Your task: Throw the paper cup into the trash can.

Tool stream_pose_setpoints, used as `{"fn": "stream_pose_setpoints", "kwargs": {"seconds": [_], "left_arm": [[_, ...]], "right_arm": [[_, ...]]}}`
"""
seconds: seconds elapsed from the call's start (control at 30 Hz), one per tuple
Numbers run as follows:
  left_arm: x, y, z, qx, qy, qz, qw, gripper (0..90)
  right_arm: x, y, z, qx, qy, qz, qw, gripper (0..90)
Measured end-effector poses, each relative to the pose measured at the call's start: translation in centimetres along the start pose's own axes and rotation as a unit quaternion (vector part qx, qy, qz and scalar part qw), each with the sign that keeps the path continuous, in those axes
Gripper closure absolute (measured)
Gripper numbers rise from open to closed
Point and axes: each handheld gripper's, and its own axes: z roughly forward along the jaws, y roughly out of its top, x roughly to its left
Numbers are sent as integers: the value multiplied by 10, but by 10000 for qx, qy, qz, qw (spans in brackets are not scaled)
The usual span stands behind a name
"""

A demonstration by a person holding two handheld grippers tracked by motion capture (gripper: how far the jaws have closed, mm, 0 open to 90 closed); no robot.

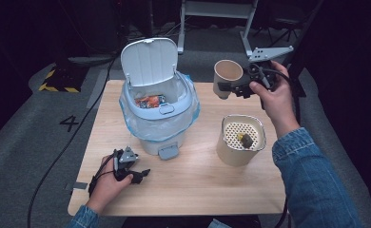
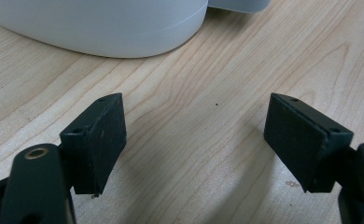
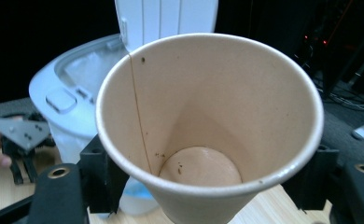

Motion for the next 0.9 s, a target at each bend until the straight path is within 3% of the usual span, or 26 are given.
{"fn": "stream_pose_setpoints", "kwargs": {"seconds": [0.2,0.37,0.47,0.9], "left_arm": [[1,0,0,9,5,-18,10000,215],[1,0,0,8,1,-23,10000,215],[1,0,0,6,3,-21,10000,215],[0,0,0,18,10,-20,10000,216]], "right_arm": [[3,15,19,-90,85,26,9999,275],[7,23,36,-484,315,239,9980,273],[10,25,45,-482,268,186,9983,273],[30,35,87,-498,466,131,9976,271]]}}
